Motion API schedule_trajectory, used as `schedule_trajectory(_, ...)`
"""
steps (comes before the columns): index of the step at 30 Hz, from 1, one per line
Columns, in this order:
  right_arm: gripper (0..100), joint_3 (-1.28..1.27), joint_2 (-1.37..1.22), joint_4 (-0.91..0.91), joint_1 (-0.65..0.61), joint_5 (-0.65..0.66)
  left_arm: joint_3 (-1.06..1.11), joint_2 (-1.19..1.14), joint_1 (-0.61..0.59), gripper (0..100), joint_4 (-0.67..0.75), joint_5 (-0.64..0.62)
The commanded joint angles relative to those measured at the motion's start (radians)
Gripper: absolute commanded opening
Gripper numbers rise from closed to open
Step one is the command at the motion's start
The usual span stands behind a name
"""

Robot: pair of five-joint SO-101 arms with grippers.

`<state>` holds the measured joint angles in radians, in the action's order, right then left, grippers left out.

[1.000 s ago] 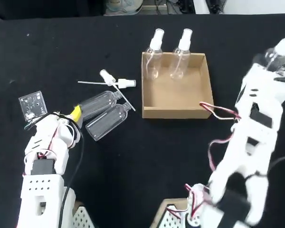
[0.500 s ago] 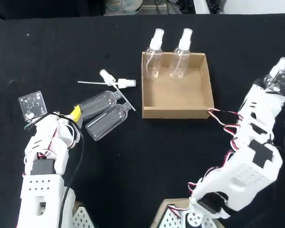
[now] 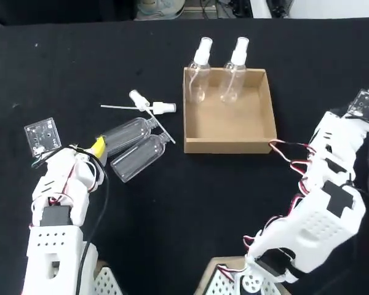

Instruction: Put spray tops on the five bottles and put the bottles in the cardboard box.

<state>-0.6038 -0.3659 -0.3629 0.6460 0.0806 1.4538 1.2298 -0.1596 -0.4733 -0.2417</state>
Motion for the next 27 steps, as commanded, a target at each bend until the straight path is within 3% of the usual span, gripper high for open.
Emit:
schedule_trajectory(1, 22.0, 0.038, 0.050, 0.005, 0.009, 0.000, -0.013, 0.011, -0.007, 21, 0.023, -0.005)
schedule_trajectory(13, 22.2, 0.036, 0.200, 0.178, -0.017, 0.000, -0.013, 0.011, -0.007, 21, 0.025, -0.005)
schedule_trajectory(20, 35.7, 0.036, 0.202, 0.176, -0.018, 0.003, -0.013, 0.011, -0.007, 21, 0.025, -0.005)
schedule_trajectory(27, 36.1, 0.082, 0.199, 0.181, -0.018, 0.000, -0.013, 0.011, -0.007, 21, 0.025, -0.005)
